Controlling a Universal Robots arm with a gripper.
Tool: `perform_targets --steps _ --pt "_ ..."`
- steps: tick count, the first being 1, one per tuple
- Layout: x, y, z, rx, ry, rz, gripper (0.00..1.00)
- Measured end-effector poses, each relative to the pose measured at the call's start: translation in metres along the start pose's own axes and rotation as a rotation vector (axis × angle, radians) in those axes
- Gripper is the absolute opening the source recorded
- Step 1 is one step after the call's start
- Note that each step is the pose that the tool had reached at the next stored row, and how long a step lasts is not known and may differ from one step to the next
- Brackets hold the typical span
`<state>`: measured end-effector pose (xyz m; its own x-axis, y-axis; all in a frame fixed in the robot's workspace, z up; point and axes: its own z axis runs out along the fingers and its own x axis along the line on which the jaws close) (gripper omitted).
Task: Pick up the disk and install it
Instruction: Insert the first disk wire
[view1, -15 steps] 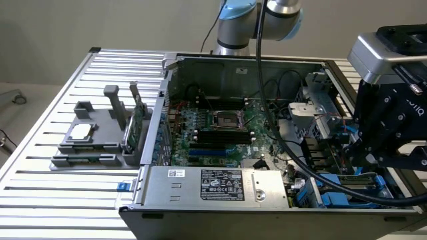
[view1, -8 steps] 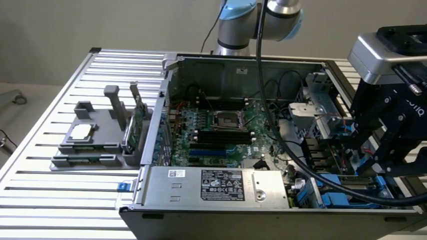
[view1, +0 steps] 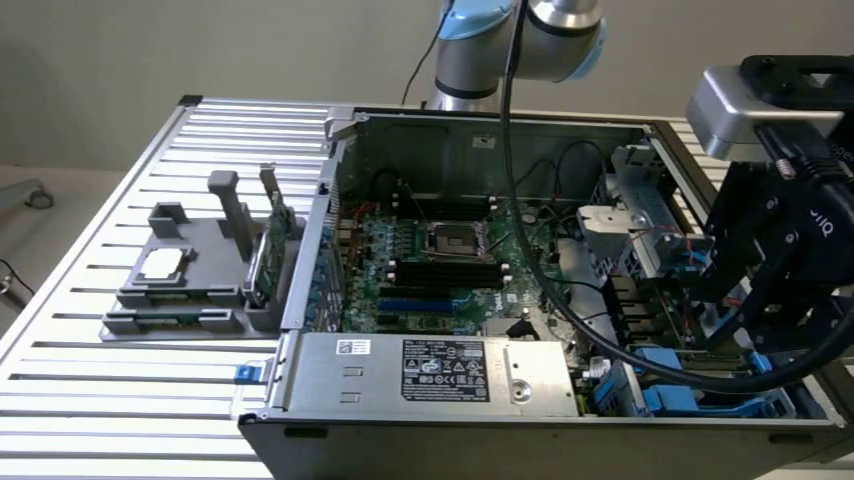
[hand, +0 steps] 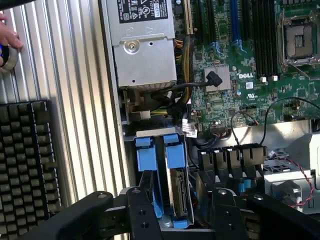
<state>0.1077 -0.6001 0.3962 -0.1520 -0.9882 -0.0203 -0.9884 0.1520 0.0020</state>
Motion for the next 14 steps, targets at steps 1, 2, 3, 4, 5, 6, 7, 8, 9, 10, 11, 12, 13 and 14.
perform_targets --steps 1,2,3,4,5,6,7,8,9,10,11,12,13,14 --pt "0.0 0.0 0.0006 0.0003 0.0 0.018 0.48" --pt "0.0 0.0 0.0013 0.0008 0.0 0.037 0.48" --pt "0.0 0.0 0.002 0.0011 -0.0002 0.055 0.48" --pt "0.0001 0.0 0.0026 0.0015 -0.0002 0.073 0.48" --pt "0.0001 0.0 0.0032 0.0019 -0.0002 0.092 0.48" --pt "0.0001 0.0 0.0039 0.0022 -0.0003 0.109 0.48" --pt "0.0001 0.0 0.0045 0.0026 -0.0003 0.128 0.48" --pt "0.0001 0.0 0.0051 0.003 -0.0002 0.145 0.48" --pt "0.0001 0.0 0.0057 0.0033 -0.0002 0.163 0.48" --pt "0.0001 0.0 0.0065 0.0037 -0.0004 0.181 0.48" --pt "0.0001 0.0 0.0071 0.0041 -0.0004 0.2 0.48" --pt "0.0002 0.0 0.0078 0.0045 -0.0004 0.218 0.48" --pt "0.0002 0.0 0.0084 0.0048 -0.0005 0.236 0.48" --pt "0.0002 0.0 0.0091 0.0052 -0.0005 0.254 0.48"
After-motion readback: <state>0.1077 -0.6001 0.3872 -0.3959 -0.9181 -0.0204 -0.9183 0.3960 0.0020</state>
